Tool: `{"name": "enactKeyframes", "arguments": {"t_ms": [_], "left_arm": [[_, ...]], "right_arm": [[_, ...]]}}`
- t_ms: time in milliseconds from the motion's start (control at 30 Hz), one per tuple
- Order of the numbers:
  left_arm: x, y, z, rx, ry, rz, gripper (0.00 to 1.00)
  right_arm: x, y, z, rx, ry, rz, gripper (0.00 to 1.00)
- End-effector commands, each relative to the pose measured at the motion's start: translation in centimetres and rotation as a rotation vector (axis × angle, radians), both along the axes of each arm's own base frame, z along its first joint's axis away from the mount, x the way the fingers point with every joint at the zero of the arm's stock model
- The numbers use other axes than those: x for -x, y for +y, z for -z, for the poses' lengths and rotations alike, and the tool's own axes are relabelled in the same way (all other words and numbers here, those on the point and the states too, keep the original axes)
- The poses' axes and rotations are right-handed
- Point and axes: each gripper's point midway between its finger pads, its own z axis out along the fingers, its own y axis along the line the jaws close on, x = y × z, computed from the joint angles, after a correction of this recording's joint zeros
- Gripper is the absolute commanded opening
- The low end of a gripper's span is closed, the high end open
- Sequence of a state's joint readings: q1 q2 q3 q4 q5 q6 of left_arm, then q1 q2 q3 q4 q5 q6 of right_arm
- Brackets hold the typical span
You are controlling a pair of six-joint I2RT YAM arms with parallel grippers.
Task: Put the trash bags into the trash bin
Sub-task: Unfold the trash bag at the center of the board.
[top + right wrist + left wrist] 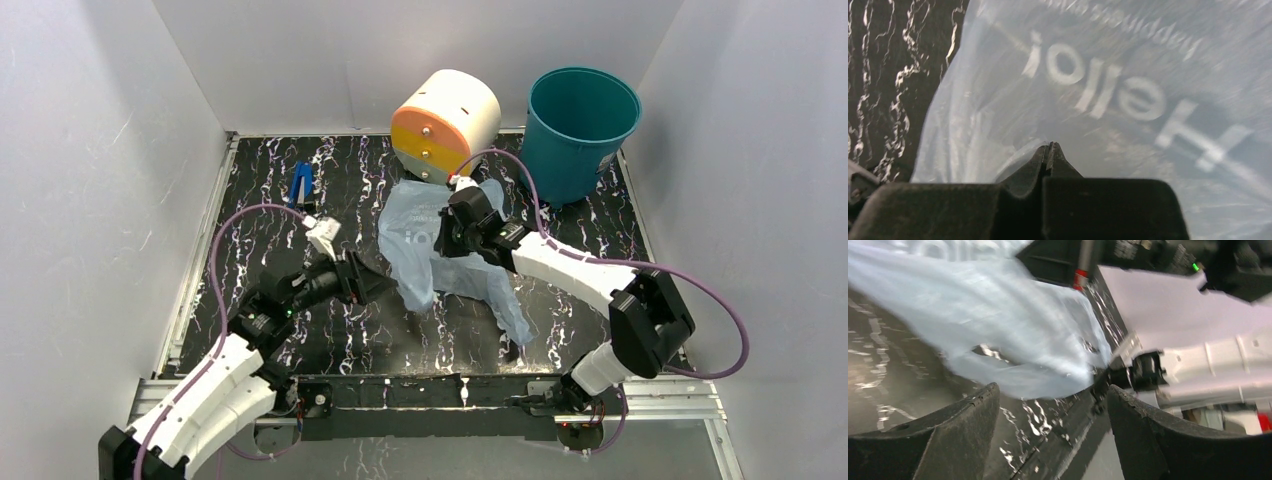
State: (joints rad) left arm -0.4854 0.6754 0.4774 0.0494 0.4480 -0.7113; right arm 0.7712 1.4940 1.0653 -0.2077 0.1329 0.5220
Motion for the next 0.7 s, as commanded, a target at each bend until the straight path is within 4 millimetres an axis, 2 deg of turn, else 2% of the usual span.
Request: {"name": "enactKeyframes", "arguments": {"t_ms": [0,100,167,300,367,500,667], "left_arm": [[3.1,-4.0,-2.0,-0.028,-0.112,0.221,0.75],[4.2,-6.0,0.2,-0.174,-0.132,0.268,0.73],[3.9,-6.2,0.4,-0.201,-0.154,0.235,0.73],[2.6,-4.8,0.4,-0.229,-0.212,0.138,0.74],[2.6,-4.5,0.5,-0.242,-0.219,0.131,0.75],[3.4,-4.1,2.1,-0.278,-0.168,0.161,0.75],[4.4,-4.0,5.3,-0.341,-0.096,0.213,0.78]], "right_arm": [[1.6,2.6,-1.3,-0.117,0.107,-0.041,0.0],[1.4,2.8,-1.4,-0.117,0.114,-0.037,0.0],[1.3,2.9,-1.6,-0.121,0.11,-0.036,0.0],[1.1,2.6,-1.8,-0.121,0.11,-0.028,0.0],[1.4,2.8,-1.9,-0.14,0.128,-0.045,0.0],[1.3,2.9,-2.1,-0.159,0.141,-0.044,0.0],[1.8,3.3,-2.3,-0.192,0.165,-0.054,0.0]]}}
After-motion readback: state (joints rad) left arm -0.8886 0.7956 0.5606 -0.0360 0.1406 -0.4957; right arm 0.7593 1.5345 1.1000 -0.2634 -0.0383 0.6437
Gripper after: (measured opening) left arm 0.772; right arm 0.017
